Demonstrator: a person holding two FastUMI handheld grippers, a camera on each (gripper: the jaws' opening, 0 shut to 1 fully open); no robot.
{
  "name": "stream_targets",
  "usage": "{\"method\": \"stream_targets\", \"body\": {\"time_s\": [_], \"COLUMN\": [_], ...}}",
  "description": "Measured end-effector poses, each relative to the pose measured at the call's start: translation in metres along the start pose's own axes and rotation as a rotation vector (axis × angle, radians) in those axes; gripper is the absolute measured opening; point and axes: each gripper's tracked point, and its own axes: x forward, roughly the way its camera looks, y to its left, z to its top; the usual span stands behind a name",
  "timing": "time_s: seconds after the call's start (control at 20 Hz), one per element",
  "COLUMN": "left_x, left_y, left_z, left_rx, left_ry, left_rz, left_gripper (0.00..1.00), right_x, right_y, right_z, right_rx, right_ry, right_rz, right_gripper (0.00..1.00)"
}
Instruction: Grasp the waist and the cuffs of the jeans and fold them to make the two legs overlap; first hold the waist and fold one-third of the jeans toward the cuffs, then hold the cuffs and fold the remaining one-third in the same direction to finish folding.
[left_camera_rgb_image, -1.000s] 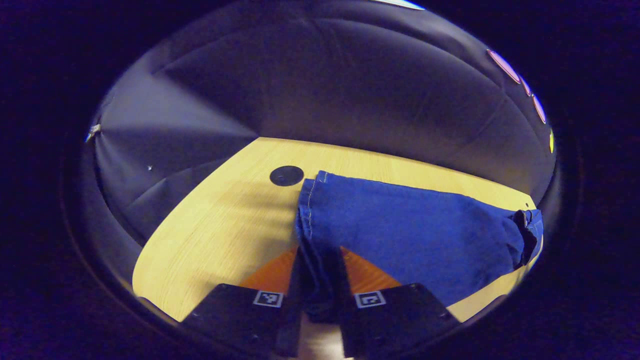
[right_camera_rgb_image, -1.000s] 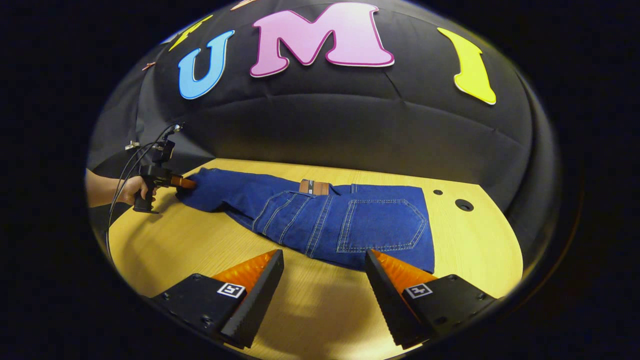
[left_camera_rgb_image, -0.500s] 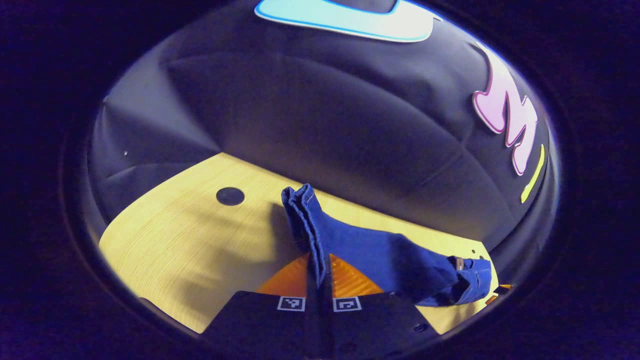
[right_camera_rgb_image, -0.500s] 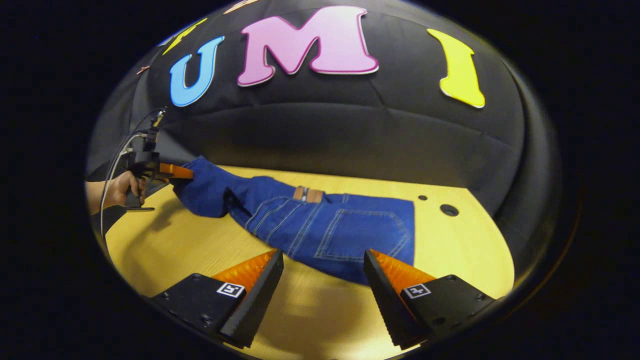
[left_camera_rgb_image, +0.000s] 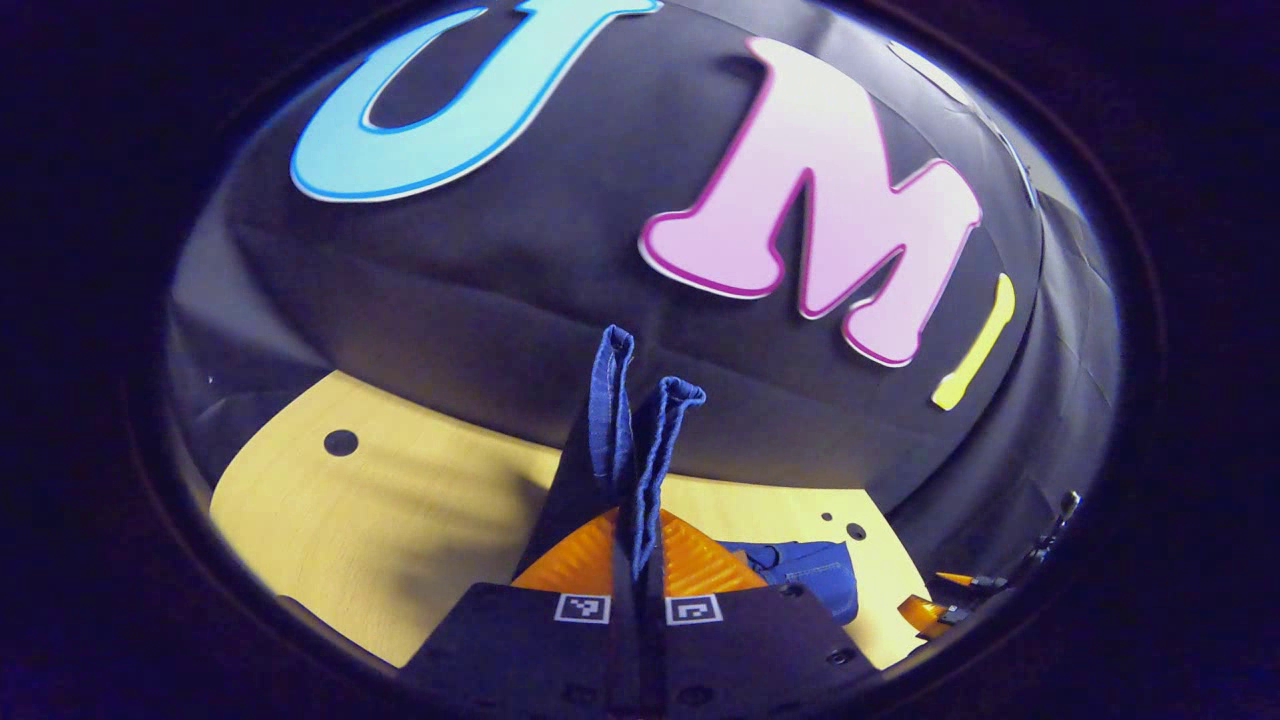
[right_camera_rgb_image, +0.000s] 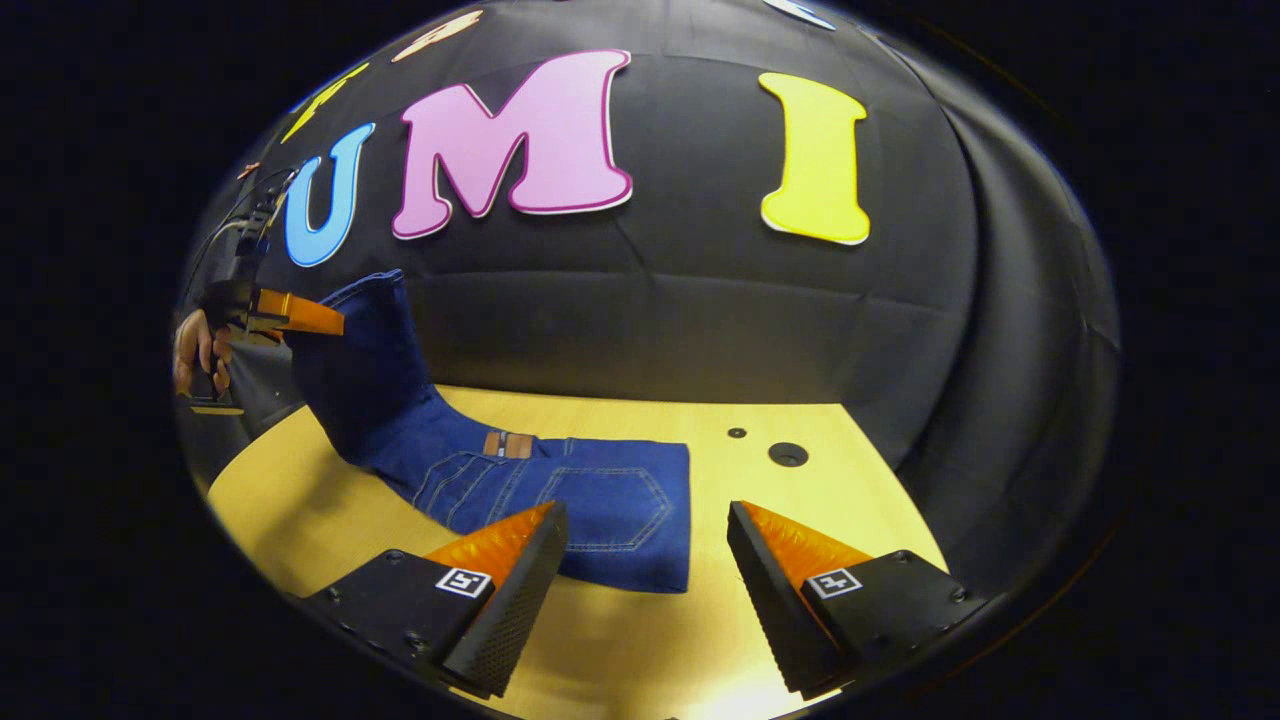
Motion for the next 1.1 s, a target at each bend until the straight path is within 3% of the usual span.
{"method": "stream_targets", "body": {"time_s": [0.25, 0.45, 0.7, 0.9, 1.0, 1.1], "left_x": [0.014, 0.041, 0.075, 0.078, 0.072, 0.055], "left_y": [-0.129, -0.203, -0.245, -0.254, -0.261, -0.258], "left_z": [-0.038, -0.081, -0.142, -0.173, -0.174, -0.163], "left_rx": [-0.004, -0.018, -0.001, 0.033, 0.042, 0.053], "left_ry": [0.067, 0.128, 0.211, 0.247, 0.228, 0.188], "left_rz": [-0.118, -0.22, -0.281, -0.287, -0.299, -0.31], "left_gripper": [0.06, 0.06, 0.06, 0.12, 0.23, 0.54], "right_x": [-0.021, -0.044, -0.073, -0.093, -0.103, -0.113], "right_y": [-0.027, -0.052, -0.079, -0.09, -0.091, -0.088], "right_z": [0.01, 0.01, -0.002, -0.004, -0.002, 0.004], "right_rx": [0.034, 0.046, 0.071, 0.084, 0.088, 0.088], "right_ry": [-0.022, -0.029, -0.017, -0.021, -0.024, -0.034], "right_rz": [-0.027, -0.067, -0.118, -0.151, -0.159, -0.163], "right_gripper": [0.98, 0.98, 0.98, 0.98, 0.98, 0.98]}}
